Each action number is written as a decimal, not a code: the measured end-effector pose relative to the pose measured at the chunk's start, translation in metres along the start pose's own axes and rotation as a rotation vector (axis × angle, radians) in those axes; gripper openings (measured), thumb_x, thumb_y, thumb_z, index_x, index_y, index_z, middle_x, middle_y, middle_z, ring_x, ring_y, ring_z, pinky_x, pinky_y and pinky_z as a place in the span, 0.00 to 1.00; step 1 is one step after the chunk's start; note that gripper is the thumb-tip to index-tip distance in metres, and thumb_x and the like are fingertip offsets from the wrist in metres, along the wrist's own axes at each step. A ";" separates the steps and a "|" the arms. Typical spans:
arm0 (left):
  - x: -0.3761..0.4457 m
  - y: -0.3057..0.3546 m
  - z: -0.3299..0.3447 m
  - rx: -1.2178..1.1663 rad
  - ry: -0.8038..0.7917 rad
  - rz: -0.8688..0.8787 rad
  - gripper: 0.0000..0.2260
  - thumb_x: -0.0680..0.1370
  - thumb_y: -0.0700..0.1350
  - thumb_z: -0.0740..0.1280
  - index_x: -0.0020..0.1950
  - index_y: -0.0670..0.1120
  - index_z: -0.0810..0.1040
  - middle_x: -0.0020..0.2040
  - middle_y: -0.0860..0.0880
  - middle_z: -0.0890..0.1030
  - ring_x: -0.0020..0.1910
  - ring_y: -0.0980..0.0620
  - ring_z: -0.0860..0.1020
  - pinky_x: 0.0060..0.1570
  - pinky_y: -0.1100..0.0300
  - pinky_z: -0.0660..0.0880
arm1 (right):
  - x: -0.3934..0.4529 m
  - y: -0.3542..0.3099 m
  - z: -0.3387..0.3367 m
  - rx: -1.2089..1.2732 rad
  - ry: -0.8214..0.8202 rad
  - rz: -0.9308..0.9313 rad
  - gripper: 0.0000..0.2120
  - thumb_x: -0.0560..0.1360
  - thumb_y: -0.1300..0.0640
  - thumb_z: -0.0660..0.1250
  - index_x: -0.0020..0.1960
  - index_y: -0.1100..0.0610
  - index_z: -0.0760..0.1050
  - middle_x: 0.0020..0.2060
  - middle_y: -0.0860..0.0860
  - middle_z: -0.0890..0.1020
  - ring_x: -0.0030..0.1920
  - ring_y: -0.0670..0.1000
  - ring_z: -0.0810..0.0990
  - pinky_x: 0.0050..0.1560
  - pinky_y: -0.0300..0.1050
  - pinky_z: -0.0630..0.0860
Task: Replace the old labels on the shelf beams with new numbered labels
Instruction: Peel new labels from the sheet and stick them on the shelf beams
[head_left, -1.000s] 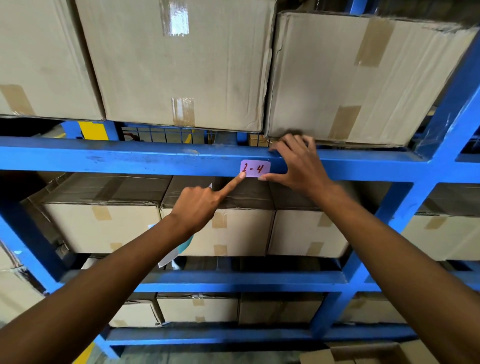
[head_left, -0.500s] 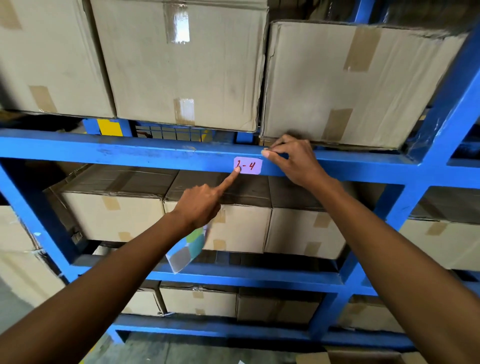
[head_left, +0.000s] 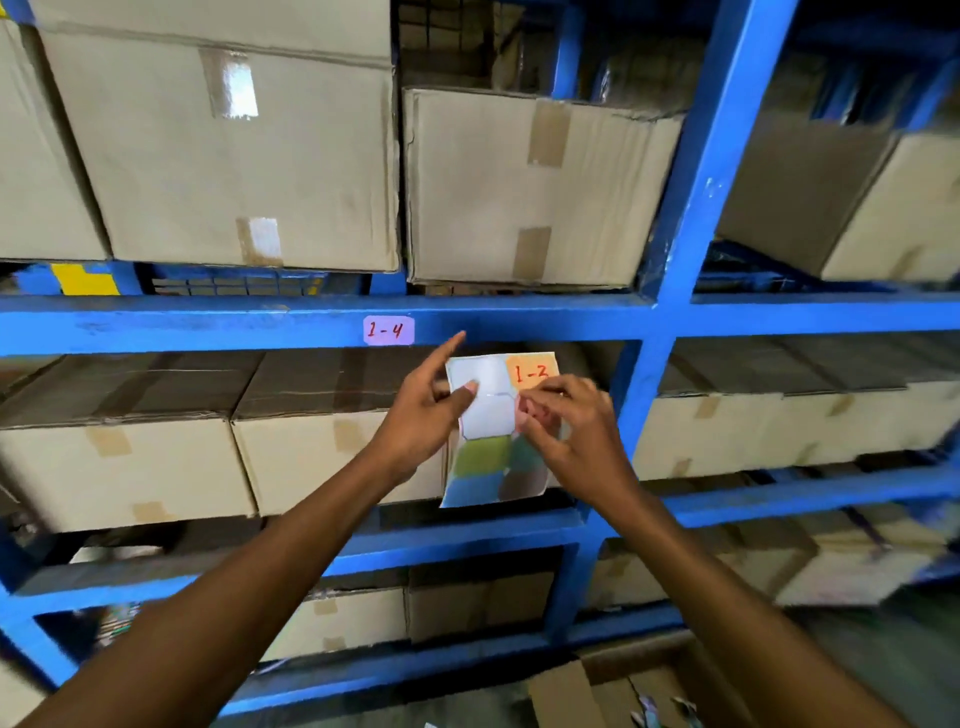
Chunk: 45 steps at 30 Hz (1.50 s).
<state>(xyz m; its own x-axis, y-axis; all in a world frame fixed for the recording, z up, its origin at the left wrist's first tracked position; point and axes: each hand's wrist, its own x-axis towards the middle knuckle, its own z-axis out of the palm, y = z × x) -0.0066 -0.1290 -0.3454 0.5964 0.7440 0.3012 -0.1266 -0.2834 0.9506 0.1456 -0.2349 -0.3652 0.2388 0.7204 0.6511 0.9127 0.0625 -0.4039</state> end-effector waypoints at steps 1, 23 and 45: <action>-0.002 0.004 0.010 -0.008 -0.017 0.003 0.25 0.78 0.36 0.63 0.72 0.52 0.64 0.60 0.43 0.78 0.43 0.59 0.82 0.39 0.67 0.79 | -0.006 0.001 -0.008 -0.014 0.030 0.012 0.13 0.73 0.52 0.68 0.55 0.53 0.80 0.52 0.52 0.79 0.55 0.54 0.74 0.53 0.43 0.62; 0.043 0.045 0.250 0.057 0.072 0.176 0.18 0.75 0.37 0.69 0.60 0.54 0.76 0.58 0.48 0.79 0.50 0.55 0.78 0.46 0.68 0.76 | -0.018 0.164 -0.197 0.174 0.324 0.120 0.21 0.74 0.62 0.68 0.66 0.57 0.72 0.47 0.54 0.81 0.47 0.50 0.79 0.51 0.46 0.77; 0.109 0.067 0.329 0.222 -0.119 0.454 0.18 0.77 0.39 0.66 0.65 0.54 0.73 0.60 0.52 0.78 0.51 0.63 0.77 0.50 0.69 0.71 | 0.025 0.240 -0.228 0.322 0.486 0.310 0.09 0.72 0.64 0.68 0.51 0.57 0.81 0.45 0.52 0.82 0.46 0.49 0.80 0.52 0.47 0.78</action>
<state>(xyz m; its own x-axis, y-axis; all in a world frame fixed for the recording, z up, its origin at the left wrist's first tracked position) 0.3108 -0.2656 -0.2738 0.6082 0.4461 0.6566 -0.2302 -0.6925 0.6837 0.4465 -0.3591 -0.2998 0.6662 0.3490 0.6591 0.6505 0.1603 -0.7424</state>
